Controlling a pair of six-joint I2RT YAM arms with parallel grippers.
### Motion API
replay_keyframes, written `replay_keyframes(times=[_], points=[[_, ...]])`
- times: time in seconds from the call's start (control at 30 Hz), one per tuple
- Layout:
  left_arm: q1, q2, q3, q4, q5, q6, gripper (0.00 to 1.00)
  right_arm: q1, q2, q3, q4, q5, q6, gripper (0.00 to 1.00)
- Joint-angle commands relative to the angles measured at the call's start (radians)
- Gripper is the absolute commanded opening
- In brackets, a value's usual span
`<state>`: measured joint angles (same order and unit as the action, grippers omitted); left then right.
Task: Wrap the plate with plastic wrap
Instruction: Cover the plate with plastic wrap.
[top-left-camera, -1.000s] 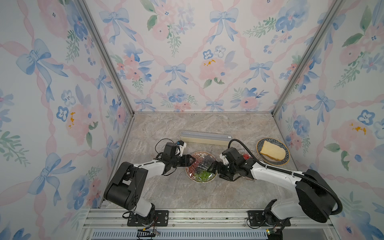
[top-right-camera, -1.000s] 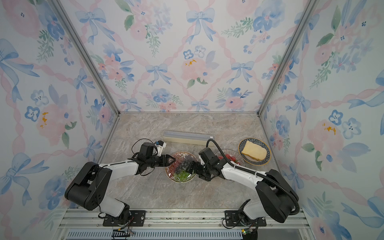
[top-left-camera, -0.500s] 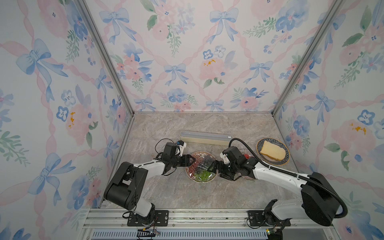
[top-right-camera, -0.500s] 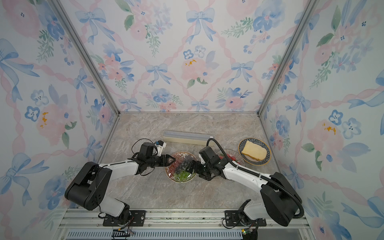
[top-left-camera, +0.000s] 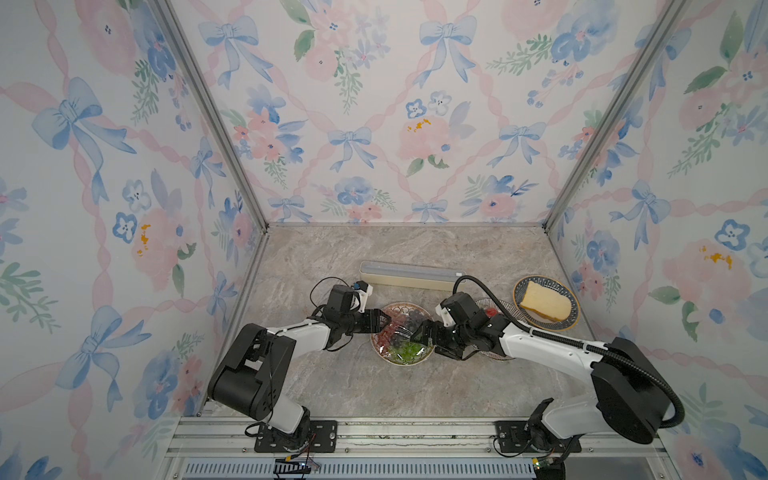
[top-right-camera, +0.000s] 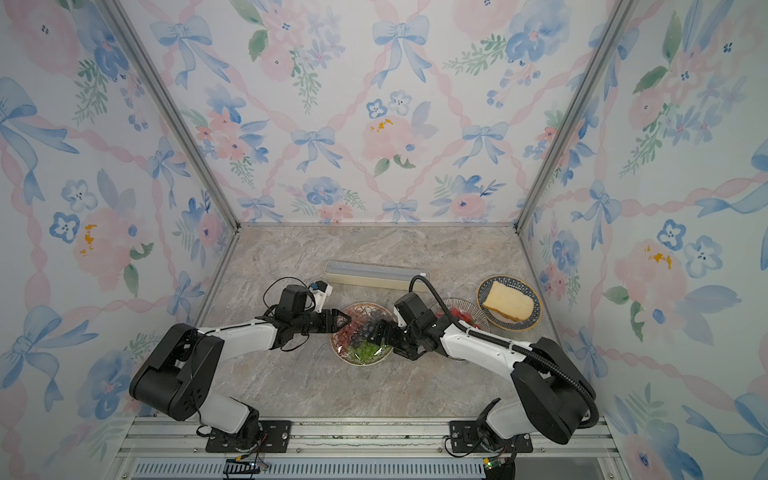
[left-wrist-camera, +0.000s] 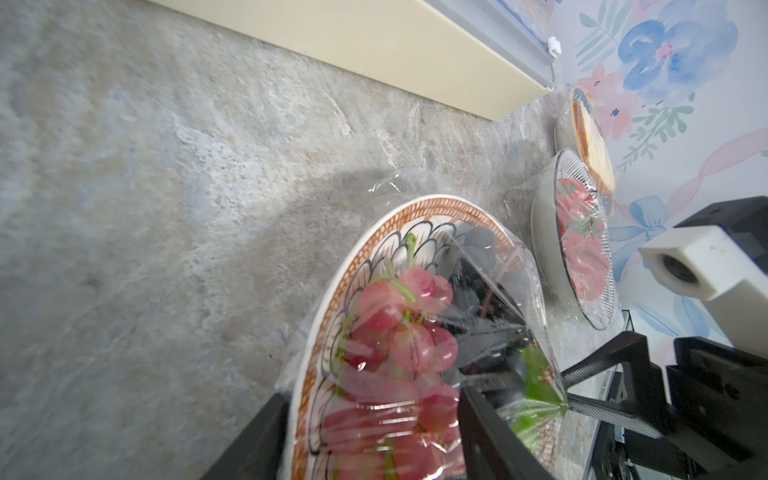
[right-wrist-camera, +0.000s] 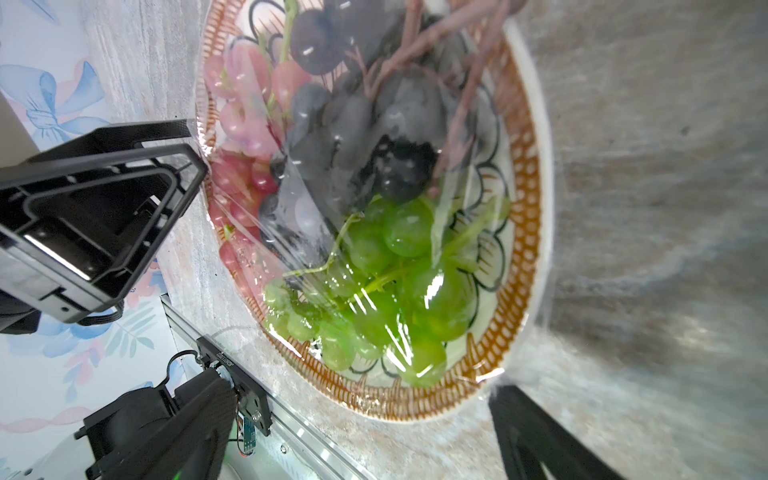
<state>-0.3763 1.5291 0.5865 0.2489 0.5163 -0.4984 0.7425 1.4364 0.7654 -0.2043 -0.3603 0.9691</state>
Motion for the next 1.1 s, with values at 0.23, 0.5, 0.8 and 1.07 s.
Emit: replay_keyframes(times=[0.23, 0.5, 0.8, 1.07], points=[[-0.004, 0.010, -0.005, 0.020, 0.039, 0.008, 0.65, 0.012, 0.075, 0.022, 0.112, -0.015, 0.029, 0.97], [-0.023, 0.022, -0.007, 0.022, 0.055, 0.006, 0.64, 0.021, 0.100, 0.027, 0.223, -0.002, 0.076, 0.97], [-0.039, 0.036, 0.015, 0.027, 0.083, 0.004, 0.64, 0.031, 0.122, 0.022, 0.386, -0.003, 0.168, 0.97], [0.023, -0.011, 0.020, 0.033, 0.029, -0.015, 0.67, 0.017, 0.053, -0.025, 0.282, 0.051, 0.165, 0.97]])
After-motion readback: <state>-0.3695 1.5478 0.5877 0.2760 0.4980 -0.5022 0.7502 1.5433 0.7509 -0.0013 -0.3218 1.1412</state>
